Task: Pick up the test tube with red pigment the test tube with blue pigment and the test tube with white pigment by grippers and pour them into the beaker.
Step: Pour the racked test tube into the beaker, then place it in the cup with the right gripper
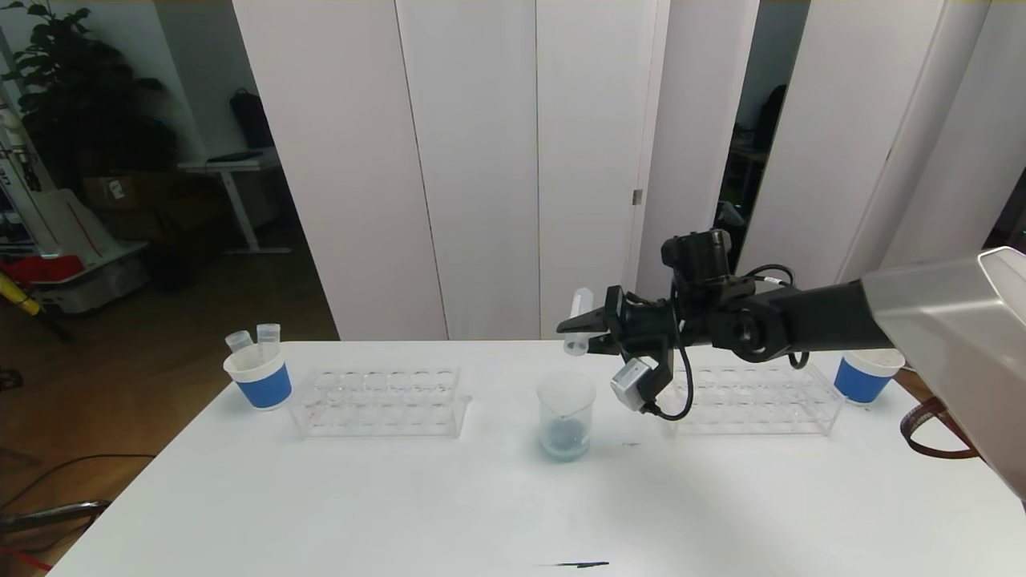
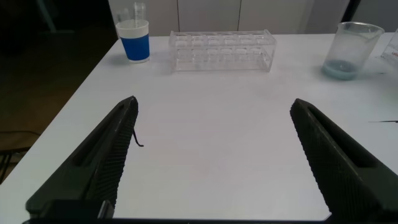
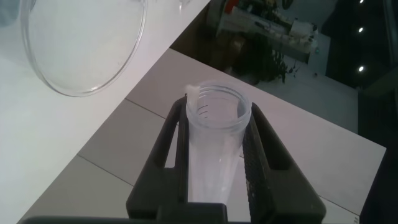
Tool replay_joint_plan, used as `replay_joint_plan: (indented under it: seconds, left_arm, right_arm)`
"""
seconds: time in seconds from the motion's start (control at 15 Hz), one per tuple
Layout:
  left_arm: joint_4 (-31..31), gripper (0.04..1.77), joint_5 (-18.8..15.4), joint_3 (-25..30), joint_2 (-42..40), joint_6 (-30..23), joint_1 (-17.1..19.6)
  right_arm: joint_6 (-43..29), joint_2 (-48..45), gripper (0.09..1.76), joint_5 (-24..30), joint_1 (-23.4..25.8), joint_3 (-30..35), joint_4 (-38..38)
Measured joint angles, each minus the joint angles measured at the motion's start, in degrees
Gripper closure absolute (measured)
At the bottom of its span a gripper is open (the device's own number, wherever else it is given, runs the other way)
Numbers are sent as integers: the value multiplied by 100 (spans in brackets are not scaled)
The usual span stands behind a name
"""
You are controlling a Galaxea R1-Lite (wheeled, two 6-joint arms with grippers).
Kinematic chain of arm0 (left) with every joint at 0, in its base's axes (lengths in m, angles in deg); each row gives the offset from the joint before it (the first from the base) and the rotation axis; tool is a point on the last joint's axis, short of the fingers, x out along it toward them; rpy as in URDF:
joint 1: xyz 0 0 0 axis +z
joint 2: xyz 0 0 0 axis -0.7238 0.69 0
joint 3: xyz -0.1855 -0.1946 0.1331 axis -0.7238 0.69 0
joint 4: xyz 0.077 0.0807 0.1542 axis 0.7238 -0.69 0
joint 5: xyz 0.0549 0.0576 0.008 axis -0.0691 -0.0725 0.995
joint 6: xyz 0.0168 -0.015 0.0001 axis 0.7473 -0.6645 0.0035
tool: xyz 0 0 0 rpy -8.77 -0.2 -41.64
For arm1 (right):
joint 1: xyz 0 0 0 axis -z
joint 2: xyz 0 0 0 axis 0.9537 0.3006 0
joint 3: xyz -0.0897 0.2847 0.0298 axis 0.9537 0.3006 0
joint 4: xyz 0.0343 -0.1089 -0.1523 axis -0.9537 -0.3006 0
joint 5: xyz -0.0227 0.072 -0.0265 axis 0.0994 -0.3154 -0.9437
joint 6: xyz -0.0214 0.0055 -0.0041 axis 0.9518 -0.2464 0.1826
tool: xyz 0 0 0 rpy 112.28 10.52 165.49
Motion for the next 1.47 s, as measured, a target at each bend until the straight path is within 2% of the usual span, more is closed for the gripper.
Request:
replay_joint_plan:
  seconds: [0.33, 0.8, 0.93, 1.13, 1.2, 1.33, 1.47]
  left_arm:
    - [0, 6, 0, 0, 0, -2, 0]
    - [0, 6, -2, 0, 0, -2, 0]
    - [0, 6, 0, 0, 0, -2, 0]
    - [0, 6, 0, 0, 0, 0, 0]
    - [0, 6, 0, 0, 0, -2, 0]
    - [0, 6, 0, 0, 0, 0, 0]
    - [0, 6, 0, 0, 0, -2, 0]
  right_arm:
    - [-88, -20, 127, 13, 61, -130, -330]
    - [-1012, -1, 127, 267, -99, -107, -236]
    - [-1653, -6, 127, 417, -113, -116, 52]
    - [-3195, -22, 127, 529, -122, -96, 1252]
    - [-3465, -37, 127, 542, -116, -87, 1481]
    - [-3508, -133, 127, 402, -48, -80, 1508]
    - [-3596, -255, 127, 2, 13, -83, 1495]
